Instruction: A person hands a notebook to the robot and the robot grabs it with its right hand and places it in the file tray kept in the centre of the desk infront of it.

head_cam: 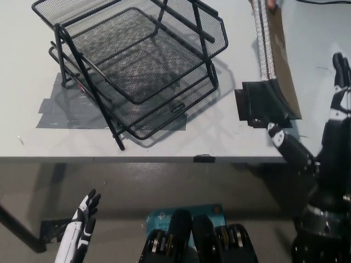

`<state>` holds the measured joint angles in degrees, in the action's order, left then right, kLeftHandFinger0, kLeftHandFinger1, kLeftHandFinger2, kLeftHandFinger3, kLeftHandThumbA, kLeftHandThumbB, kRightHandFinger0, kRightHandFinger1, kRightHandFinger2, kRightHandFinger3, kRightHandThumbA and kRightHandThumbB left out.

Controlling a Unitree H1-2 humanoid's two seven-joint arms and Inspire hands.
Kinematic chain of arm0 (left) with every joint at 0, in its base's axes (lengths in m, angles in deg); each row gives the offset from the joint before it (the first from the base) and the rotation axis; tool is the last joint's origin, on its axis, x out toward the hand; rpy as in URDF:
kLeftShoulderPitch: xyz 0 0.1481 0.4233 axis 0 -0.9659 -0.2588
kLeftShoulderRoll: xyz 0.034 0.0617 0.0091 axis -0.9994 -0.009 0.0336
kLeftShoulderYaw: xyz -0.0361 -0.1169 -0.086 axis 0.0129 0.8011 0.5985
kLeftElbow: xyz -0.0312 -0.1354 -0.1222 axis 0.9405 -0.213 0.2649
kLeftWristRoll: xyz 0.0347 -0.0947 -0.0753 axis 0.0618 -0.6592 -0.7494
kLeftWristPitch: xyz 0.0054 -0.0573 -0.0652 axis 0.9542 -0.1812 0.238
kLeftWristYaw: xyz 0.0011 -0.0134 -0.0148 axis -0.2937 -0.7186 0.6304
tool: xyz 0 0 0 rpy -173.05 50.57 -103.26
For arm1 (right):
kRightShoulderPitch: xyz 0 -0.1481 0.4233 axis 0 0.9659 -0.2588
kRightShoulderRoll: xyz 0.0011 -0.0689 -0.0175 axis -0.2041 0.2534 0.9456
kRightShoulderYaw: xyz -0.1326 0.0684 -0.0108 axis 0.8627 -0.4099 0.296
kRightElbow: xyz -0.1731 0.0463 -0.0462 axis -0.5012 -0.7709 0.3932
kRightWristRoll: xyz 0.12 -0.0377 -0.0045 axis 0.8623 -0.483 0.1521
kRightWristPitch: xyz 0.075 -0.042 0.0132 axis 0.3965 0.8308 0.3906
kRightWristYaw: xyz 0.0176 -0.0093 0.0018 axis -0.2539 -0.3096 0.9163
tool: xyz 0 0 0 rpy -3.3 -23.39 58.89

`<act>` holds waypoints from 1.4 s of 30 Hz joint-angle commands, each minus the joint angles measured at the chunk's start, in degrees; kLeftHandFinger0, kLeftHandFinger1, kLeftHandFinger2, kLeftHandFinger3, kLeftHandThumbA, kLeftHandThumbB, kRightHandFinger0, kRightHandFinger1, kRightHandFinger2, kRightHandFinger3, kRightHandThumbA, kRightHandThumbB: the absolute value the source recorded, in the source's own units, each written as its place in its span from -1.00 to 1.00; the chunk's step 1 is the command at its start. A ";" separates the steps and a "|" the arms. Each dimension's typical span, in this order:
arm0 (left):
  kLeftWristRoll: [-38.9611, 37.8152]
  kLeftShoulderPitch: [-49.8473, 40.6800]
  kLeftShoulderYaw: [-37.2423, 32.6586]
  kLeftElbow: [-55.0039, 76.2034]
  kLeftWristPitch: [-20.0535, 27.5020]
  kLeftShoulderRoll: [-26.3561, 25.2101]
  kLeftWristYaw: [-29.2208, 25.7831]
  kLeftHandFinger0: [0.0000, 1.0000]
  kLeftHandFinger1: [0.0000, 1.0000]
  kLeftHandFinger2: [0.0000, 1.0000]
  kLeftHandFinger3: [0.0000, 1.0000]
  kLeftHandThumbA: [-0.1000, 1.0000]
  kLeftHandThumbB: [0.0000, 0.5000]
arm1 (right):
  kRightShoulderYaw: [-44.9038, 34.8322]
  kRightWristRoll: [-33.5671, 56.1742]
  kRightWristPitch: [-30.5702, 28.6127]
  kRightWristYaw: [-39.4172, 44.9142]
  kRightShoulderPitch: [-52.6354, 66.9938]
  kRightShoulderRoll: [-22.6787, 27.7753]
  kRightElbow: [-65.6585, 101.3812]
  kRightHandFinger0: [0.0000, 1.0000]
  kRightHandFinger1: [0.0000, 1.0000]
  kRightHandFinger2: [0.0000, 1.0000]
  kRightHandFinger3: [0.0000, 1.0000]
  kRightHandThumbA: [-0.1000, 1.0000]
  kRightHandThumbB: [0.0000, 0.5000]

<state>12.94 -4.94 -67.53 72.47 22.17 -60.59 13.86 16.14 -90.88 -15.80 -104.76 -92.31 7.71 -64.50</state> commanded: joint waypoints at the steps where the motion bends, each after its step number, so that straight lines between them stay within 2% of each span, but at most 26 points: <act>1: 1.11 0.98 0.29 0.87 2.74 -0.53 -1.72 1.00 1.00 1.00 1.00 1.00 0.44 | -0.60 -2.59 2.57 -3.49 -4.72 -0.86 -2.20 1.00 1.00 1.00 1.00 1.00 0.45; 10: 1.48 1.61 0.14 0.91 2.41 -0.69 -1.48 1.00 1.00 1.00 1.00 1.00 0.41 | -0.13 -3.27 2.84 -7.40 -11.26 0.59 -12.05 1.00 1.00 1.00 1.00 1.00 0.41; 17: 1.52 2.22 0.26 1.79 1.06 -0.63 -1.23 1.00 1.00 1.00 1.00 1.00 0.45 | 1.23 -2.29 1.57 -10.07 -15.55 1.72 -20.65 1.00 1.00 1.00 1.00 1.00 0.48; 20: 1.53 2.56 0.31 1.04 1.87 -0.63 -1.43 1.00 1.00 1.00 1.00 1.00 0.45 | 2.09 -3.07 2.43 -11.06 -17.14 2.68 -24.11 1.00 1.00 1.00 1.00 1.00 0.48; 23: 1.44 2.49 0.32 1.18 1.54 -0.52 -1.39 1.00 1.00 1.00 1.00 1.00 0.46 | 2.87 -3.69 2.39 -12.95 -18.87 3.84 -28.59 1.00 1.00 1.00 1.00 1.00 0.38; 30: 2.06 3.13 0.38 1.43 0.67 -0.60 -1.43 1.00 1.00 1.00 1.00 1.00 0.50 | 3.81 -3.05 3.09 -16.81 -23.35 6.04 -40.25 1.00 1.00 1.00 1.00 0.93 0.42; 33: 2.00 3.02 0.30 1.67 0.42 -0.69 -1.16 1.00 1.00 1.00 1.00 1.00 0.47 | 3.94 -2.26 3.90 -17.50 -24.04 6.47 -43.29 1.00 1.00 1.00 1.00 0.97 0.46; 36: 2.10 3.27 0.38 1.47 0.81 -0.78 -1.28 1.00 1.00 1.00 1.00 1.00 0.47 | 4.13 -1.09 3.82 -17.16 -24.62 6.89 -44.81 1.00 1.00 1.00 1.00 0.96 0.38; 39: 1.97 3.34 0.42 1.52 0.56 -0.85 -1.16 1.00 1.00 1.00 1.00 1.00 0.47 | 3.97 0.47 2.23 -17.51 -25.35 7.14 -46.30 1.00 1.00 1.00 1.00 0.84 0.32; 40: 1.96 3.33 0.41 1.52 0.50 -0.84 -1.14 1.00 1.00 1.00 1.00 1.00 0.47 | 3.54 2.32 0.88 -16.67 -25.48 7.18 -46.36 1.00 1.00 1.00 1.00 0.79 0.19; 41: 2.05 3.31 0.41 1.59 0.36 -0.81 -1.16 1.00 1.00 1.00 1.00 1.00 0.48 | 3.08 4.06 -0.77 -16.43 -25.73 7.23 -46.70 1.00 1.00 1.00 1.00 0.67 -0.06; 42: 2.20 3.30 0.38 1.66 0.22 -0.75 -1.21 1.00 1.00 1.00 1.00 1.00 0.48 | 2.67 5.79 -2.62 -16.57 -26.03 7.35 -47.24 1.00 1.00 1.00 1.00 0.63 -0.18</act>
<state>14.80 -1.97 -67.51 72.59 22.10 -60.70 13.88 20.16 -91.62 -13.87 -120.56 -113.39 14.10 -110.72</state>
